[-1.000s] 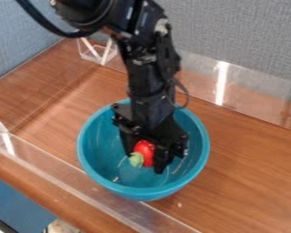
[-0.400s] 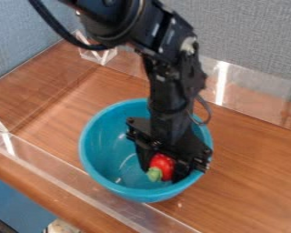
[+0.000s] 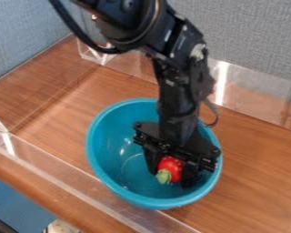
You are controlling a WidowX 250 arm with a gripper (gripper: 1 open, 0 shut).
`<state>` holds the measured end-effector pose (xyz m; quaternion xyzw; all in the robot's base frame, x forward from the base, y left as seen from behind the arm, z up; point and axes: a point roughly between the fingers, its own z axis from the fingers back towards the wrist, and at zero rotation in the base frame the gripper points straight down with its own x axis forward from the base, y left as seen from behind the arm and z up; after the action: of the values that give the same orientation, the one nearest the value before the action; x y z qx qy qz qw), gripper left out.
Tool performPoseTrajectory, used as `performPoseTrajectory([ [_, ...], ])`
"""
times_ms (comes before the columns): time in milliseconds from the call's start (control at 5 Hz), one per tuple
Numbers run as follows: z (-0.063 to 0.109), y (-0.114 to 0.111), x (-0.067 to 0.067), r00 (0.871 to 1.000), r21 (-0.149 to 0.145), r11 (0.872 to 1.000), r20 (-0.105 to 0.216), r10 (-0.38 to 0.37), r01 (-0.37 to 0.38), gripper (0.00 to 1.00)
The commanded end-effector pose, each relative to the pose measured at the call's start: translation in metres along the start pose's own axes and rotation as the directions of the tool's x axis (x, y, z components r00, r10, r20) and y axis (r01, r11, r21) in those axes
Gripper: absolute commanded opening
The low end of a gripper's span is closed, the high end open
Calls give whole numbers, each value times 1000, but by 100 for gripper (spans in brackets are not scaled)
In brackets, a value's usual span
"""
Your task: Put the strawberry in the blue bowl
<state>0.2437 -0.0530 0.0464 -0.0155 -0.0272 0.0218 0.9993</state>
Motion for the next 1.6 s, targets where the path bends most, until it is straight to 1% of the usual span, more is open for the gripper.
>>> performPoseTrajectory([
  [0, 5, -2, 2, 997, -11, 998, 47, -63, 64, 0],
  [200, 1, -4, -6, 990, -14, 991, 51, -132, 133, 0],
  [400, 6, -4, -14, 993, -18, 995, 69, -101, 102, 0],
  [600, 9, -5, -20, 995, -23, 997, 76, -68, 70, 100],
  [800, 10, -7, -26, 996, -27, 999, 82, -40, 42, 0],
  [1000, 25, -12, -23, 995, -24, 999, 93, -21, 23, 100],
  [1200, 27, -21, -22, 995, -21, 1000, 99, 18, -16, 0],
  [1400, 40, -29, -17, 991, -22, 998, 116, 62, -60, 100],
])
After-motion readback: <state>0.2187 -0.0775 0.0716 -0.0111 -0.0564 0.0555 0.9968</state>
